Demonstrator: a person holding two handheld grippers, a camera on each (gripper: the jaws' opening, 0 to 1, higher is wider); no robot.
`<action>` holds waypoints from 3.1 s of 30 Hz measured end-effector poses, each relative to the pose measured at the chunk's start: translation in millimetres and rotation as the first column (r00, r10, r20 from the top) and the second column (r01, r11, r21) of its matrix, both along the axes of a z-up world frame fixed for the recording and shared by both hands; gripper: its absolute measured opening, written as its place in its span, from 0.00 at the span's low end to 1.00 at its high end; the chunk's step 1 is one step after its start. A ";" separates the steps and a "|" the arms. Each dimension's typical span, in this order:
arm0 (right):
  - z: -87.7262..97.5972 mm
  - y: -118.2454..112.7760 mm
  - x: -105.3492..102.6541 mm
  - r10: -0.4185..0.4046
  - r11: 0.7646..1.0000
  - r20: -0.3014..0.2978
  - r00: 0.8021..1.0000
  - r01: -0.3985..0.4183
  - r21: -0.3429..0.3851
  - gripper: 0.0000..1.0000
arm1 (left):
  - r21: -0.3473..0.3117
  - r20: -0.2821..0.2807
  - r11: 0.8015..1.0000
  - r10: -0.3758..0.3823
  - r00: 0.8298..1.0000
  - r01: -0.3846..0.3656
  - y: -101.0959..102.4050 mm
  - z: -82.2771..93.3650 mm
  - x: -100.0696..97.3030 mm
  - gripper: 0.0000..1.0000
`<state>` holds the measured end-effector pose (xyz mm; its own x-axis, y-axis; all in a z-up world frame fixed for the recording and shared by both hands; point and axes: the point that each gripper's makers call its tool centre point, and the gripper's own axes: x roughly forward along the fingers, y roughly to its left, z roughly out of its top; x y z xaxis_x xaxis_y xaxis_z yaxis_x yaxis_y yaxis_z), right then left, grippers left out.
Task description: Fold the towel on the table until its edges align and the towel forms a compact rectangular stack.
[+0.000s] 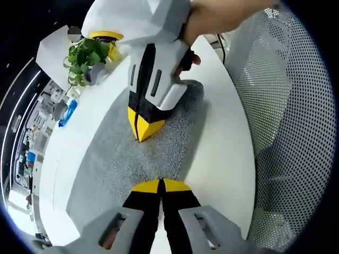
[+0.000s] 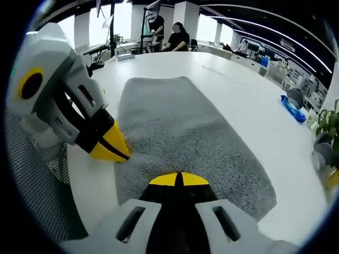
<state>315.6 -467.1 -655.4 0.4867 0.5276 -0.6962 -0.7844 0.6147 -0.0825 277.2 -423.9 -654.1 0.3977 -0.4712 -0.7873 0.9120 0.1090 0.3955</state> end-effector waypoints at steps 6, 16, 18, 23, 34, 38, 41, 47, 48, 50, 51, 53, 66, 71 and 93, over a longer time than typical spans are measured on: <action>0.5 0.5 -1.4 -0.004 1.000 -0.008 1.000 0.004 0.010 0.00 | 0.004 0.006 1.000 0.031 0.999 -0.031 6.0 -0.3 6.1 0.01; -0.1 3.8 -3.9 -0.011 0.999 -0.040 0.999 0.012 0.040 0.00 | -0.002 0.006 0.997 0.078 0.997 -0.078 14.7 0.1 13.8 0.01; -0.1 4.9 -5.3 -0.033 0.996 -0.083 0.996 0.040 0.082 0.00 | -0.003 0.003 0.996 0.087 0.996 -0.087 16.8 0.0 14.5 0.01; 0.0 4.3 -5.8 -0.051 0.992 -0.102 0.993 0.063 0.110 0.00 | -0.107 -0.037 0.985 0.131 0.991 -0.134 15.8 1.0 14.3 0.01; 0.6 5.2 -6.1 -0.054 0.990 -0.105 0.993 0.067 0.122 0.00 | -0.254 -0.165 0.946 0.162 0.973 -0.201 -10.5 17.0 4.3 0.08; 6.3 5.8 -4.3 -0.069 0.986 -0.123 0.990 0.086 0.143 0.00 | -0.268 -0.181 0.960 0.033 0.983 -0.082 -31.7 14.1 -16.6 0.08; 26.1 2.3 13.1 -0.132 0.971 -0.031 0.991 0.136 0.198 0.00 | -0.218 -0.152 0.975 0.017 0.988 -0.050 -30.8 6.1 -18.4 0.07; 2.8 -37.0 15.2 -0.216 0.975 -0.041 0.975 0.218 0.034 0.00 | -0.253 -0.212 0.960 0.065 0.975 -0.119 -27.2 5.9 -14.9 0.07; -5.7 -42.3 13.0 -0.204 0.979 -0.044 0.978 0.204 -0.003 0.00 | -0.257 -0.218 0.958 0.074 0.973 -0.130 -26.6 5.5 -14.1 0.07; 0.9 -35.6 14.4 -0.202 0.978 -0.031 0.979 0.204 0.052 0.00 | -0.248 -0.206 0.961 0.066 0.976 -0.118 -26.2 4.9 -14.6 0.06; 0.6 -34.9 13.3 -0.190 0.981 -0.021 0.982 0.191 0.036 0.00 | -0.232 -0.185 0.968 0.054 0.981 -0.098 -25.4 4.3 -14.2 0.06; 0.9 -33.3 13.1 -0.181 0.983 -0.005 0.983 0.181 0.017 0.00 | -0.223 -0.176 0.970 0.055 0.983 -0.094 -24.5 3.9 -13.6 0.05; -0.9 -29.3 4.4 -0.208 0.974 -0.081 0.975 0.214 0.076 0.00 | -0.184 -0.178 0.956 0.194 0.965 -0.227 2.6 2.0 6.3 0.04; -1.3 -23.4 -0.5 -0.190 0.976 -0.101 0.977 0.199 0.093 0.00 | -0.158 -0.137 0.960 0.211 0.968 -0.231 12.4 2.2 12.1 0.04; -0.3 7.7 -20.2 -0.026 0.994 -0.122 0.992 0.038 0.102 0.00 | -0.175 -0.146 0.908 0.359 0.922 -0.382 46.3 1.8 35.5 0.03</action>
<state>295.4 -459.4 -655.7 0.4208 0.5857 -0.6927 -0.7645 0.6400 0.0767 312.7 -377.6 -652.3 0.4914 -0.4553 -0.7424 0.8266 0.5123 0.2330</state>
